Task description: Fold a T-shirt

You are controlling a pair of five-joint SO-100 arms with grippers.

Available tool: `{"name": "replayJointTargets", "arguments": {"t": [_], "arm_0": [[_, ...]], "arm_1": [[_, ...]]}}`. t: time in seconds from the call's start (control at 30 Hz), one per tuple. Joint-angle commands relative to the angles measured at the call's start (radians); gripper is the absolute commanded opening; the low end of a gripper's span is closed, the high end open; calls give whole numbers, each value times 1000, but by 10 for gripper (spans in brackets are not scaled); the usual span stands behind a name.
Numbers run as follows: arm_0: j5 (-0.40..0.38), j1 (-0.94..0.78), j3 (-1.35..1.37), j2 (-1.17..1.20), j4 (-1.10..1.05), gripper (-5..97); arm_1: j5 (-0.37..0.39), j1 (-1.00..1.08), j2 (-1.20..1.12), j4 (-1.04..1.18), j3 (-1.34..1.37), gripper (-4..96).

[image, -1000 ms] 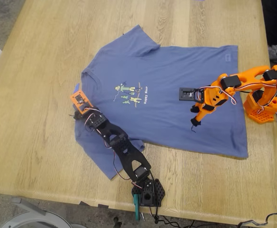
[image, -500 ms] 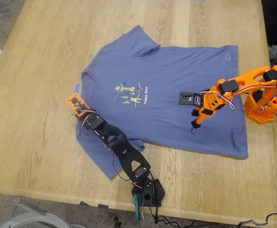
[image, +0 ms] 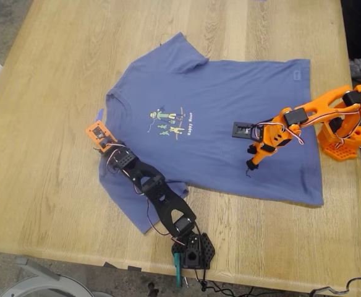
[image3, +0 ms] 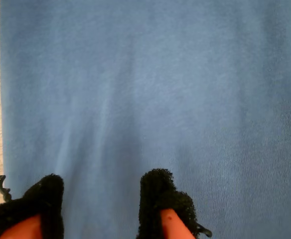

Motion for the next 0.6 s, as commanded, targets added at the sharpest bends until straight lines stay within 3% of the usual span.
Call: {"name": "replayJointTargets", "arguments": {"t": [0.0, 0.57], "arm_0": [[-15, 3, 23, 80, 23, 0], [-17, 6, 44, 101, 23, 2]], "arm_1": [[2, 21, 18, -66, 12, 277], [-18, 67, -46, -245, 75, 277]]}}
